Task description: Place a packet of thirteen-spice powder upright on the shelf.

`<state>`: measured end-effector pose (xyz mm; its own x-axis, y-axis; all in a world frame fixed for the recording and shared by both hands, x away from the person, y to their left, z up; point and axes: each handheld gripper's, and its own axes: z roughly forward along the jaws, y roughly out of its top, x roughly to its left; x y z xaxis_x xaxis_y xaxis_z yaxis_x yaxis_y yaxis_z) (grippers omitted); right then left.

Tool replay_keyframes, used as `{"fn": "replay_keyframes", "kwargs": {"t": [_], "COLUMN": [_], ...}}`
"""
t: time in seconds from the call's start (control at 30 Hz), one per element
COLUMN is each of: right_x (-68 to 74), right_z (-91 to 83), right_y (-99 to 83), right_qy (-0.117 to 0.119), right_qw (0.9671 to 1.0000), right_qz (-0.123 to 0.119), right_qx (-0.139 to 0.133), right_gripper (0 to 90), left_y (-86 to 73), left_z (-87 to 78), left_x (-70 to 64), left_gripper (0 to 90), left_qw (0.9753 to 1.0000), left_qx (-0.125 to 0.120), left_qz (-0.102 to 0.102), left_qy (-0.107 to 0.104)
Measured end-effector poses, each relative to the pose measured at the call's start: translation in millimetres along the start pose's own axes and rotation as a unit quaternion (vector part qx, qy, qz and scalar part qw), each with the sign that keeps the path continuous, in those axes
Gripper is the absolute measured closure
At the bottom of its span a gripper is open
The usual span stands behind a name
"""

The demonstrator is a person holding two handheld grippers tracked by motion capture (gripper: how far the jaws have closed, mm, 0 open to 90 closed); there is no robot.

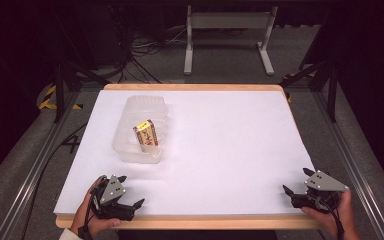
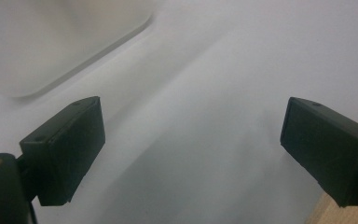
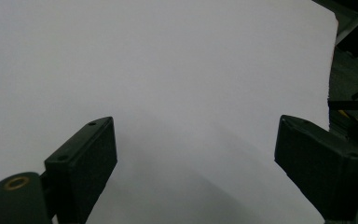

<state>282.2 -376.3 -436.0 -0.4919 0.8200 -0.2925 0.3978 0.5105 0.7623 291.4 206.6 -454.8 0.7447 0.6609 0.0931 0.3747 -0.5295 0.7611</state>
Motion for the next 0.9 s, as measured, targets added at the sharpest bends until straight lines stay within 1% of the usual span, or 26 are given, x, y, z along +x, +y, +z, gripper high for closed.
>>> {"fn": "replay_keyframes", "kwargs": {"t": [0.13, 0.43, 0.9], "right_x": [-1.9, 1.4, 0.6], "right_z": [-0.5, 2.4, 3.6], "right_y": [-1.9, -0.5, -0.3], "right_qy": [0.000, 0.001, 0.000], "right_qw": [1.0000, 1.0000, 1.0000], "right_qz": [0.006, -0.005, -0.003], "right_qx": [-0.001, 0.002, -0.002], "right_gripper": [13.2, 13.0, 13.0], "left_y": [0.4, 0.1, 0.5], "left_z": [0.6, 0.8, 1.8], "left_x": [0.1, 0.2, 1.1], "left_gripper": [6.9, 6.9, 6.9], "left_qw": [1.0000, 1.0000, 1.0000], "left_qx": [0.001, 0.002, 0.003], "left_qz": [0.000, 0.001, 0.000], "left_qy": [0.000, -0.001, -0.002]}}
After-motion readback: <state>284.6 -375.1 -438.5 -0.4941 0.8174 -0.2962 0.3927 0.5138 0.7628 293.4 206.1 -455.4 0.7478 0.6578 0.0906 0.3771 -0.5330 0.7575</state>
